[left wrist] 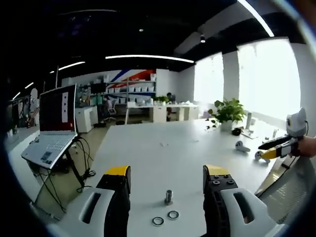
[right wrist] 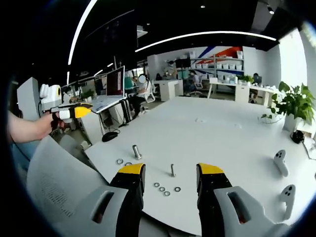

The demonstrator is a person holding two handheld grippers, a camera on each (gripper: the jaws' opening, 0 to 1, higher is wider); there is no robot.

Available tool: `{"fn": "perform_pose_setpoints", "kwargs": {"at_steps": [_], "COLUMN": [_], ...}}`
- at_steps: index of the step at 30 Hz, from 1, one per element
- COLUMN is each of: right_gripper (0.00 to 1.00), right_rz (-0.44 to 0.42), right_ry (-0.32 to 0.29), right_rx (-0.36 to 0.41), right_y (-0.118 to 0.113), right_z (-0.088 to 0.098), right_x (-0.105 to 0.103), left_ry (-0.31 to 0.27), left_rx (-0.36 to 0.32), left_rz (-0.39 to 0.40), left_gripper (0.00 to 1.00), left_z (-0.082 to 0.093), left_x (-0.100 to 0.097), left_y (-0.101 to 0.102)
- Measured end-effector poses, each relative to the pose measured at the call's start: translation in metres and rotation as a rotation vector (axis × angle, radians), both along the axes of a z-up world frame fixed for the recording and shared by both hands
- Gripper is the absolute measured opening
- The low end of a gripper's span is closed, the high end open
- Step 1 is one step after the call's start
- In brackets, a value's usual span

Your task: Place the washer onto the threaded stud by aligning its center hole with the stud, sliding it down to the base, and recovering from edge contact or off-axis alignment until the washer reaches the visible bottom stop.

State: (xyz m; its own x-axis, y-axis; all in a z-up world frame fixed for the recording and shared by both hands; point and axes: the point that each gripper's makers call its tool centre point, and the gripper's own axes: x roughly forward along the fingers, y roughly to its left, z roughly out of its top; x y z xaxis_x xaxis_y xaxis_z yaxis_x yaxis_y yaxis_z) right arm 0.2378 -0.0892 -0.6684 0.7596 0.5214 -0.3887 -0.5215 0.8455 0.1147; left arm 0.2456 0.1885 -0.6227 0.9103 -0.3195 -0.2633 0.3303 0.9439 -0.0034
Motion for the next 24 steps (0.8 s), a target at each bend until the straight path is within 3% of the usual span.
{"fn": "perform_pose_setpoints", "kwargs": {"at_steps": [24], "right_gripper": [0.45], "right_rz": [-0.005], "right_ry": [-0.039], "right_rx": [-0.013], "right_y": [0.001], "right_z": [0.004], "right_x": [-0.002], "left_ry": [0.005], "left_rx": [0.026], "left_rz": [0.059], "left_gripper": [0.51], "left_z": [-0.004], "left_x": [-0.004], "left_y": [0.016]}}
